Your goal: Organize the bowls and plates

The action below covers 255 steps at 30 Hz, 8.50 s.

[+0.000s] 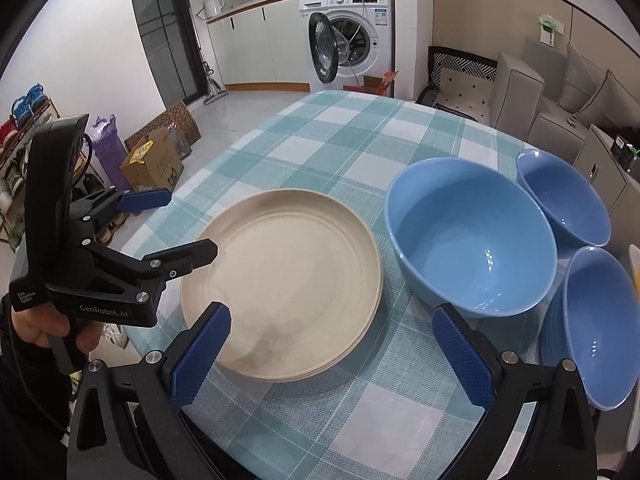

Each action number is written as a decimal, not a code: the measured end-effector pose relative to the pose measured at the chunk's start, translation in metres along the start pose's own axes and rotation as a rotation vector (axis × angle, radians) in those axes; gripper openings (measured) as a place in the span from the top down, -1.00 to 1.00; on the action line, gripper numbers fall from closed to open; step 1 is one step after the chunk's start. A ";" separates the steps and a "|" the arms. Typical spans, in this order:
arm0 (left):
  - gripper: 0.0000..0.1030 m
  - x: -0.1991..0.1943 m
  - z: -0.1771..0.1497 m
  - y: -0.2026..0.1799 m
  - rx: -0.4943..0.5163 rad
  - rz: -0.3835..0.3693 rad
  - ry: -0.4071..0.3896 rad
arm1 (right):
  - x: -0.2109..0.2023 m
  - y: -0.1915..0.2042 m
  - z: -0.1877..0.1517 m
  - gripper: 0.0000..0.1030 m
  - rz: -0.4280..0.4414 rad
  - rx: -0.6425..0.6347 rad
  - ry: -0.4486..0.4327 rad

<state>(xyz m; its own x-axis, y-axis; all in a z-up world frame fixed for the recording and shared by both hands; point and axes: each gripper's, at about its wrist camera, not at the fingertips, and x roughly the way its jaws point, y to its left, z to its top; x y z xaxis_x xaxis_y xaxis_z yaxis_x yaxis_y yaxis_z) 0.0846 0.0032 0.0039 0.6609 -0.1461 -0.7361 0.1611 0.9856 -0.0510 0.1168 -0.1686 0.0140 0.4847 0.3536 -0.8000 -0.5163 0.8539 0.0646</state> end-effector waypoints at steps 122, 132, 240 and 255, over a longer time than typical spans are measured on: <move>0.36 0.213 0.211 -0.207 0.285 -0.180 0.182 | 0.040 -0.359 0.054 0.08 -0.198 0.539 0.075; 0.51 0.215 0.209 -0.205 0.290 -0.171 0.176 | 0.049 -0.356 0.056 0.51 -0.206 0.516 0.092; 0.61 0.044 0.158 -0.153 0.296 -0.046 -0.048 | -0.068 -0.190 0.064 0.63 -0.254 0.285 -0.046; 0.61 0.058 0.132 -0.128 0.253 -0.021 -0.002 | -0.024 -0.168 0.056 0.62 -0.207 0.257 0.025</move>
<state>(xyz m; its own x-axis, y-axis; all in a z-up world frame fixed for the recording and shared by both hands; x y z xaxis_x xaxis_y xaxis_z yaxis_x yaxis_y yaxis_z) 0.1994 -0.1422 0.0568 0.6569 -0.1668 -0.7353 0.3533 0.9296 0.1047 0.2314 -0.2997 0.0561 0.5418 0.1561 -0.8259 -0.2118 0.9762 0.0455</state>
